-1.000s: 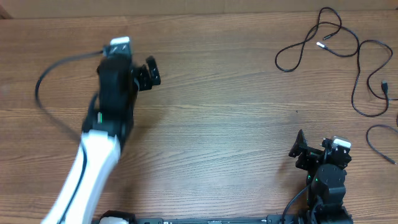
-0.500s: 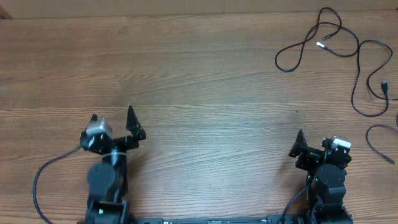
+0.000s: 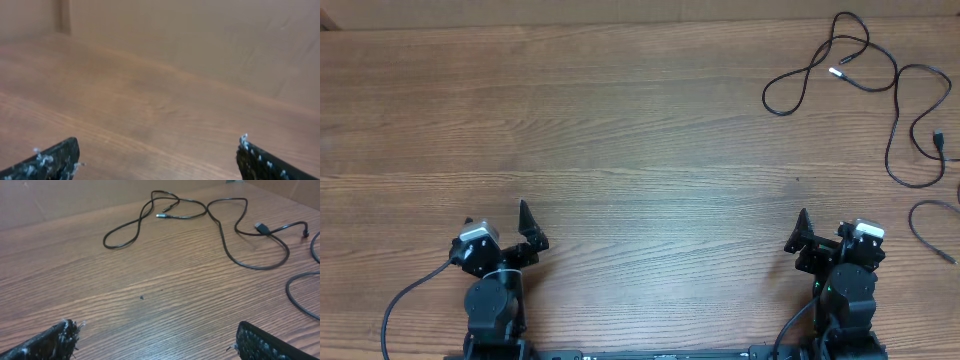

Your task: Untangle cables

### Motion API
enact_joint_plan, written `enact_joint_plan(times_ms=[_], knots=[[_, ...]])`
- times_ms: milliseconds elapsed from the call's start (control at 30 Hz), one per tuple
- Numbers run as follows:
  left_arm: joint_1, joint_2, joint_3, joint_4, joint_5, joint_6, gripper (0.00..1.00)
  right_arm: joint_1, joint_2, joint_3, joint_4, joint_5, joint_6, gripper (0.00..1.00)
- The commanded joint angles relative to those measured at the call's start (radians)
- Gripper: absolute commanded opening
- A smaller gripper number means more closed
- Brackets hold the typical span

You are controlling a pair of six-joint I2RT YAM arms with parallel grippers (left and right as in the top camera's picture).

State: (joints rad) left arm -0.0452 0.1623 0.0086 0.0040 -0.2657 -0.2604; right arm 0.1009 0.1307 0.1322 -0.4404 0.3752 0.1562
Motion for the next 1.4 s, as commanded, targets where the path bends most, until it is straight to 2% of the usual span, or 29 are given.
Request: enact_joint_plan(times_ms=[0, 67, 200, 467, 1367], knots=[[0.021, -0.055, -0.003, -0.063, 0.041, 0.042, 1.0, 0.007, -0.006, -0.001, -0.015, 0.016, -0.005, 1.0], [0.032, -0.081, -0.003, -0.07, 0.106, 0.146, 1.0, 0.007, -0.006, -0.001, -0.015, 0.016, -0.005, 1.0], [0.053, -0.13, -0.002, -0.077, 0.164, 0.231, 1.0, 0.007, -0.006, -0.001, -0.015, 0.016, -0.005, 1.0], [0.079, -0.16, -0.002, -0.084, 0.233, 0.261, 1.0, 0.007, -0.006, -0.001, -0.015, 0.016, -0.005, 1.0], [0.078, -0.156, -0.002, -0.081, 0.214, 0.257, 1.0, 0.007, -0.006, -0.001, -0.015, 0.016, -0.005, 1.0]])
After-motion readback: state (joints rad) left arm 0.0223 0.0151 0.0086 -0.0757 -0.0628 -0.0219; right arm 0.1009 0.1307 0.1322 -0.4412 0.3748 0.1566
